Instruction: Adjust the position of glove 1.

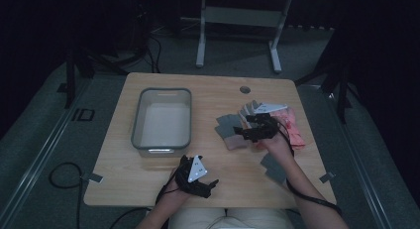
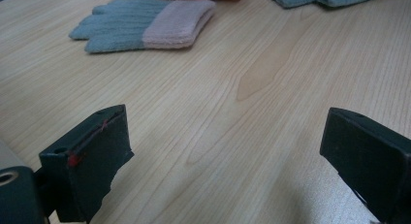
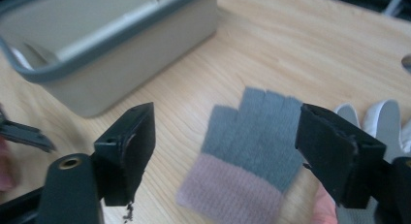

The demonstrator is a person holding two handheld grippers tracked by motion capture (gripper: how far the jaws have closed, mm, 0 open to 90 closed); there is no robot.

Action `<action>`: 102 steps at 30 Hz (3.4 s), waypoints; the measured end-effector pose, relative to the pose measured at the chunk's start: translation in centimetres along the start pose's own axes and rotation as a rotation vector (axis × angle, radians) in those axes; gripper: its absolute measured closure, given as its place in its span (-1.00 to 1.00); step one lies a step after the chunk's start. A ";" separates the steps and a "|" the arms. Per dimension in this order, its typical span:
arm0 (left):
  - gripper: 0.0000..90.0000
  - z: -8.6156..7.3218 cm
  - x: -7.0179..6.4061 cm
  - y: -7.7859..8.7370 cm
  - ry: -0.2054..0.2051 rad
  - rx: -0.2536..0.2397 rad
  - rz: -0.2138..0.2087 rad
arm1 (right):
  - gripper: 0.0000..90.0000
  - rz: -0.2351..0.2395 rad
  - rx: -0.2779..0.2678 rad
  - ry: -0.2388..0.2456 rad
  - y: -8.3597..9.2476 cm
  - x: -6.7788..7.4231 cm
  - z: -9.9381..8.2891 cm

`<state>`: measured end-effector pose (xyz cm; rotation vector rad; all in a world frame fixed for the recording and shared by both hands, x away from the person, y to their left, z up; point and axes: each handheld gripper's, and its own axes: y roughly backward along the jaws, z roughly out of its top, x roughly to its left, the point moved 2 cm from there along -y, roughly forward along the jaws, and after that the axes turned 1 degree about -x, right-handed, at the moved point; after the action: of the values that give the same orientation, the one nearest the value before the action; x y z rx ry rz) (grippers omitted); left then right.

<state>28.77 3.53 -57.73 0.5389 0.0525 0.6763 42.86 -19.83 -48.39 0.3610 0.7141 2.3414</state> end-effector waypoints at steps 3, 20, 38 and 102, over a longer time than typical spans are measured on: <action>-0.93 0.0 0.0 0.0 -0.002 -0.002 0.000 | -0.64 0.010 0.013 -0.017 -1.0 0.0 -0.3; -0.93 0.0 0.0 0.1 -0.007 0.003 -0.005 | 0.08 -0.021 0.218 -0.100 -6.2 -1.2 -1.2; -0.93 0.0 0.0 0.0 -0.009 0.007 -0.004 | 0.90 -0.152 0.345 -0.128 -8.7 -1.7 -2.0; -0.92 -0.1 -0.1 0.0 -0.014 0.022 0.005 | 0.33 -0.129 0.160 -0.084 7.1 0.5 -10.5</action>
<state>28.70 3.49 -57.79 0.5649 0.0456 0.6779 34.36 -28.18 -52.81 0.4663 0.8611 2.1410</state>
